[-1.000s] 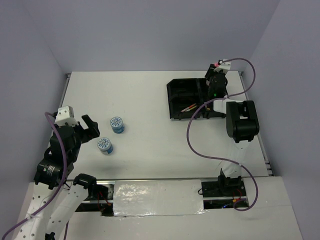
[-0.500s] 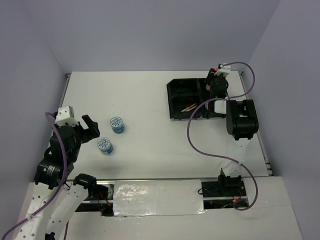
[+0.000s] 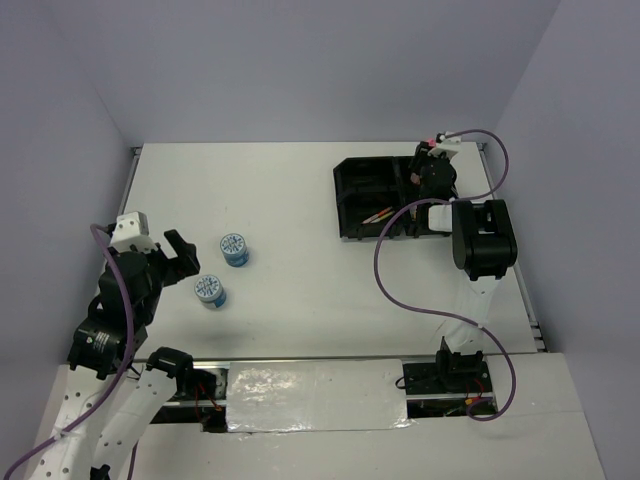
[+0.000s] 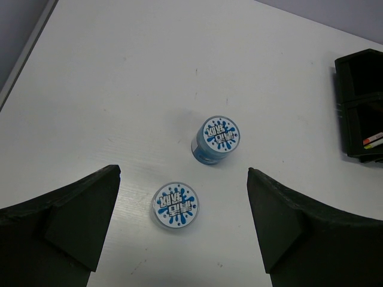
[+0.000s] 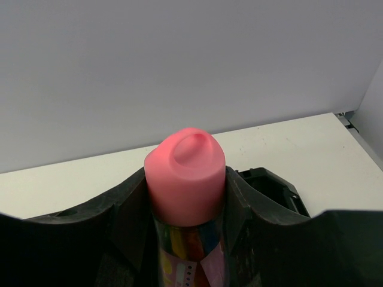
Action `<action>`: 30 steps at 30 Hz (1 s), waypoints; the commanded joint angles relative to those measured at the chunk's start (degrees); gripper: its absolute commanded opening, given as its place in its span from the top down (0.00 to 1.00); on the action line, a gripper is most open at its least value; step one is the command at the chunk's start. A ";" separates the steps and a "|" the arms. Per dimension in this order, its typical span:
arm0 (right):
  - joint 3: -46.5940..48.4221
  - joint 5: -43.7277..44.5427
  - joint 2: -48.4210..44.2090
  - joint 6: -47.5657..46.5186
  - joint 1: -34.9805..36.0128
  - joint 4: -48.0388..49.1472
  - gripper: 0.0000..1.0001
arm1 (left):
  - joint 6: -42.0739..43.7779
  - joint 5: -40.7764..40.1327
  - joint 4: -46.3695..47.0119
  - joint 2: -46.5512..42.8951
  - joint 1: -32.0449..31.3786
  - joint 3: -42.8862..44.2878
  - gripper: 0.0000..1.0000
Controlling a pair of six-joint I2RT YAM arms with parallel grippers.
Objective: Sort the stationery into containers
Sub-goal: Place the stationery in the storage box, then pick up the stationery from the center of the board.
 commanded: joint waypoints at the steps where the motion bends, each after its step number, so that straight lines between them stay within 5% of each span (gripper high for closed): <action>1: -0.16 -0.54 -1.49 0.16 -0.22 7.21 0.56 | 0.69 0.58 2.61 -1.01 -0.28 -0.18 0.01; 9: -0.95 -1.51 -1.84 -0.01 -0.31 7.65 0.31 | 0.78 0.58 2.43 -1.27 -0.28 -0.18 0.01; 19: -0.08 -5.01 -3.60 -0.54 -0.22 3.19 0.15 | 0.78 0.58 2.43 -1.45 -0.37 -0.18 0.01; 22: 0.36 -5.29 -6.76 0.78 -0.14 0.46 0.00 | 0.78 0.66 2.61 -1.27 -0.46 -0.18 0.01; 30: 12.04 11.03 -15.55 0.53 6.00 -20.71 0.00 | 0.34 -0.30 2.26 -0.84 -0.37 0.00 0.01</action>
